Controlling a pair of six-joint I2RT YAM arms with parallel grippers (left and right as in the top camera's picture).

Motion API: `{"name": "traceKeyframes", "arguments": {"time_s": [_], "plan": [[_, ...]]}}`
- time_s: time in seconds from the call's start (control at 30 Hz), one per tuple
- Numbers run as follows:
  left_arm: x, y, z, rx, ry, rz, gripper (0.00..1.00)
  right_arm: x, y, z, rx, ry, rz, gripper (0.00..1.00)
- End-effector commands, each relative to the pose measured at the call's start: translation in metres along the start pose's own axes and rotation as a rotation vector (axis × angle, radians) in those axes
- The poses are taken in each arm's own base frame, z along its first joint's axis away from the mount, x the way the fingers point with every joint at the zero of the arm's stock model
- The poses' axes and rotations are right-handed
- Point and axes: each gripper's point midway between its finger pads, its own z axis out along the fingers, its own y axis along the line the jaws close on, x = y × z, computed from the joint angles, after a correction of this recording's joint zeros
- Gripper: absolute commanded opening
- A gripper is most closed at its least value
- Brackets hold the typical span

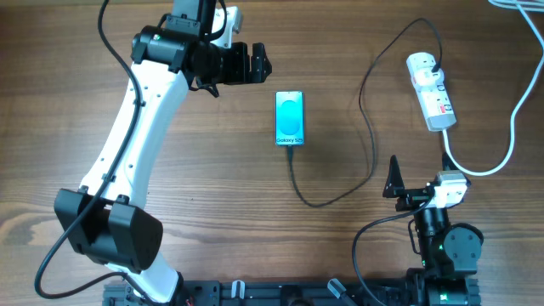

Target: Plug charger to phone and switch on socket

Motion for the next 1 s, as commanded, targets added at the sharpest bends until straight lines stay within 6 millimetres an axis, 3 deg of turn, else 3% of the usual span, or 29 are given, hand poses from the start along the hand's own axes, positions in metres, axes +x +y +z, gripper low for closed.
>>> {"name": "traceKeyframes", "arguments": {"time_s": [0.0,0.7,0.83,0.97], "plan": [[0.001,0.002,0.004,-0.004,0.008,0.003,1.0,-0.002,0.0,-0.001,0.005,-0.011,-0.01,1.0],[0.001,0.001,0.002,-0.003,0.004,0.004,1.0,-0.002,0.0,-0.001,0.005,-0.012,-0.01,1.0],[0.0,-0.002,-0.028,-0.041,-0.054,0.026,1.0,-0.002,0.0,-0.001,0.005,-0.011,-0.01,1.0],[0.014,0.018,-0.05,-0.178,-0.153,0.049,1.0,-0.002,0.0,-0.001,0.005,-0.011,-0.01,1.0]]}}
